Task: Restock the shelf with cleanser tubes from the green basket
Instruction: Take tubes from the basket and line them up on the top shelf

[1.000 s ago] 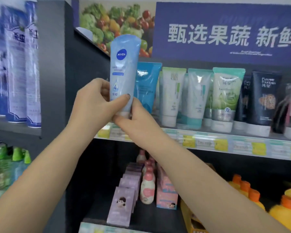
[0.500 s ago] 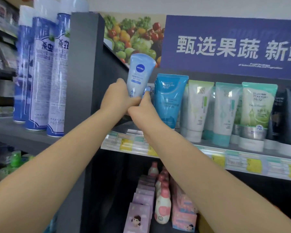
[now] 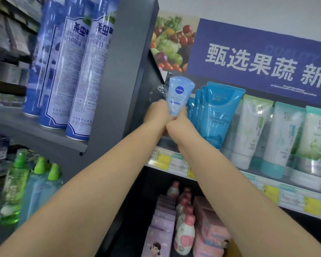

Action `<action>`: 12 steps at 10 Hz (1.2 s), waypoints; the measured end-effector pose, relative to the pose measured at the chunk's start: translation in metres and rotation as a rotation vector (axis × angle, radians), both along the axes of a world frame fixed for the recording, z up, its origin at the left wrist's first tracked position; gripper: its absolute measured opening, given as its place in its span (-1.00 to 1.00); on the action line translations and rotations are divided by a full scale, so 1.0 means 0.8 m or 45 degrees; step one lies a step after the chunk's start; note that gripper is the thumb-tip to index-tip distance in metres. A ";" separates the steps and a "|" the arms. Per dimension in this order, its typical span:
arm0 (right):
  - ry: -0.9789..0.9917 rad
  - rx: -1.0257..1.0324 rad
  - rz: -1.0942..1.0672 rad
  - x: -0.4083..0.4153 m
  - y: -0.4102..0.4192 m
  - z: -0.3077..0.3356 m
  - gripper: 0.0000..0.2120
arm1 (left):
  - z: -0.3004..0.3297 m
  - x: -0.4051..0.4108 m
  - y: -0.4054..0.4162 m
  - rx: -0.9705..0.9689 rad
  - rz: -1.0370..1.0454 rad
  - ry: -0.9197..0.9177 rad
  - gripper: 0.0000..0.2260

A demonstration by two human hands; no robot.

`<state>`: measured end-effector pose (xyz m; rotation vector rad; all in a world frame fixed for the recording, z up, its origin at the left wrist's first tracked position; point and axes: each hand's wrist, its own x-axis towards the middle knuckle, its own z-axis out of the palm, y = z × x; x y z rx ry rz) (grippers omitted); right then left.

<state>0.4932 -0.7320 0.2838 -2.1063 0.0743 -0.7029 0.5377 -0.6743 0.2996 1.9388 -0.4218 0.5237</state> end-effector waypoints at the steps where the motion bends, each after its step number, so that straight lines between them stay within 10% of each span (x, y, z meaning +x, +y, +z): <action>1: 0.015 -0.001 -0.028 0.013 0.002 0.000 -0.45 | -0.004 0.023 -0.004 -0.004 -0.021 -0.009 -0.65; 2: 0.071 0.140 -0.002 0.026 0.004 0.000 -0.41 | -0.008 0.036 -0.004 0.028 -0.041 0.010 -0.67; 3: 0.052 0.252 -0.010 0.025 -0.001 0.003 -0.81 | -0.009 0.039 -0.004 0.068 -0.050 0.000 -0.67; 5: 0.130 0.098 -0.008 0.026 -0.003 0.001 -0.39 | -0.009 0.045 -0.005 0.085 -0.068 0.016 -0.62; 12: 0.282 -0.139 -0.119 0.029 -0.001 0.007 -0.33 | -0.010 0.057 -0.009 0.356 -0.083 0.198 -0.76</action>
